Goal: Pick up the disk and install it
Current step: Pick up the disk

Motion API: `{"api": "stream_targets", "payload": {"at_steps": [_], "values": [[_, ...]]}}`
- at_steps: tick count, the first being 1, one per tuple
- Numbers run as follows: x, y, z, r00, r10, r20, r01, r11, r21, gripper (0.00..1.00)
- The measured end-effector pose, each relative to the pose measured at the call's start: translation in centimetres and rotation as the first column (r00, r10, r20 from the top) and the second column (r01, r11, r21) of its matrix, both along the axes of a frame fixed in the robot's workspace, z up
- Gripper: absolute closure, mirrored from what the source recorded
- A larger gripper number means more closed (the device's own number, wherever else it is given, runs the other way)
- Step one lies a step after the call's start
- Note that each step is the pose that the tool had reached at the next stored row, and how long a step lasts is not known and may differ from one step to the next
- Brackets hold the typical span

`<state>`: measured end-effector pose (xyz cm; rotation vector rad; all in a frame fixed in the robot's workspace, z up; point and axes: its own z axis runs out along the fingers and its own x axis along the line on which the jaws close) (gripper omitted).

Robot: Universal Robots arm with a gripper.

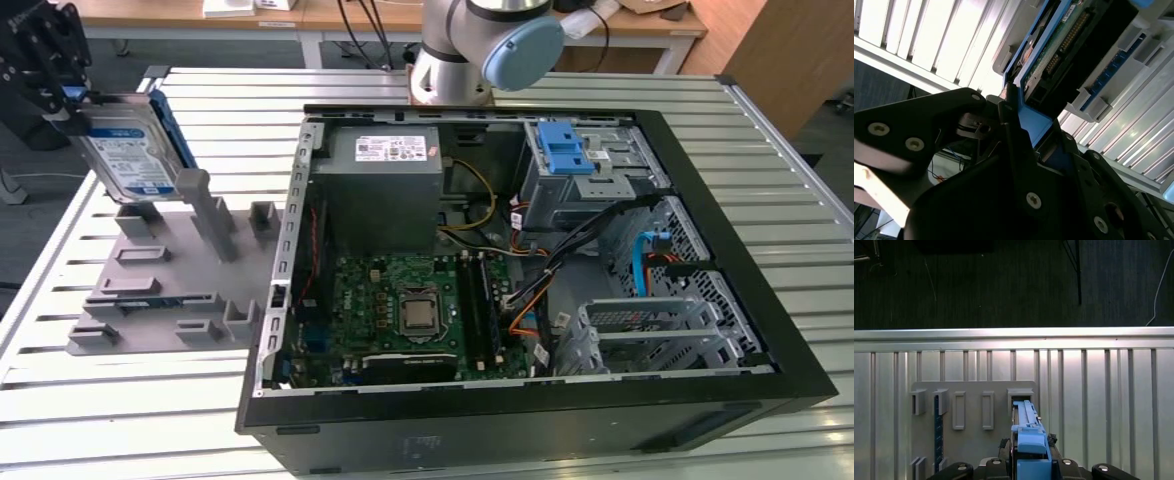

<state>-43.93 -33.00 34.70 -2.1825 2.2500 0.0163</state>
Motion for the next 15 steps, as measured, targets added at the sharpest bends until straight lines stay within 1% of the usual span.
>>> {"api": "stream_targets", "payload": {"at_steps": [15], "values": [[0.0,0.02,0.51,1.0,0.0,-0.0001,0.0,1.0,-0.0001,0.64]]}}
